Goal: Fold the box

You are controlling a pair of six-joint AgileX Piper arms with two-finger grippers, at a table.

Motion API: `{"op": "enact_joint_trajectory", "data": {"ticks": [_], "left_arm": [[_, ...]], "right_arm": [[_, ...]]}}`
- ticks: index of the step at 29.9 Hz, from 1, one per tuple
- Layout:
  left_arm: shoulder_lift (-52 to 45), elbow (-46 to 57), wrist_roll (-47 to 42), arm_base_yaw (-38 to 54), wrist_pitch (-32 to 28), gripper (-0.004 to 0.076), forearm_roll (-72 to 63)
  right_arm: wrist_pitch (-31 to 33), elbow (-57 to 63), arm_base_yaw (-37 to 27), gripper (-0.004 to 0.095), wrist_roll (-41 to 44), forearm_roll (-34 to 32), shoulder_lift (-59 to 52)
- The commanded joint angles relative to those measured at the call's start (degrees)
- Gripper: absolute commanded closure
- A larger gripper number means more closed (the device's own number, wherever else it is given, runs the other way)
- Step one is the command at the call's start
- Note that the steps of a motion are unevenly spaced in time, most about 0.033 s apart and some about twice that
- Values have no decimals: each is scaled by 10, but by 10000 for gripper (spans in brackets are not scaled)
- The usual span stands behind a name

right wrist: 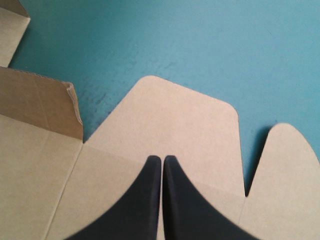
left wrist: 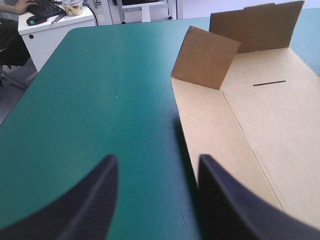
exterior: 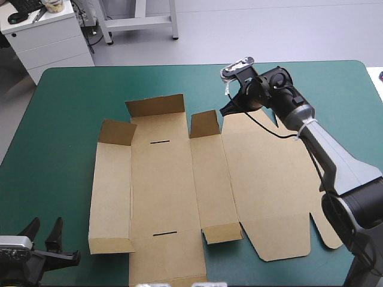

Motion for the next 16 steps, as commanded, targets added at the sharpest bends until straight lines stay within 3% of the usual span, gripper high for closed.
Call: {"op": "enact_joint_trajectory", "data": {"ticks": [1,9,16], "left_arm": [[-6,-14,-9,1,-43,122,0],[-4,-17,-16,1,-34,115,-7],[114,-119,-40,1,137,175,-23]], "right_arm": [[-24,25,-11,913,15,-9,-58],[-83,188,-36,913,39,-2,-164],[-124,308,-56,913,33,9,-279]]}}
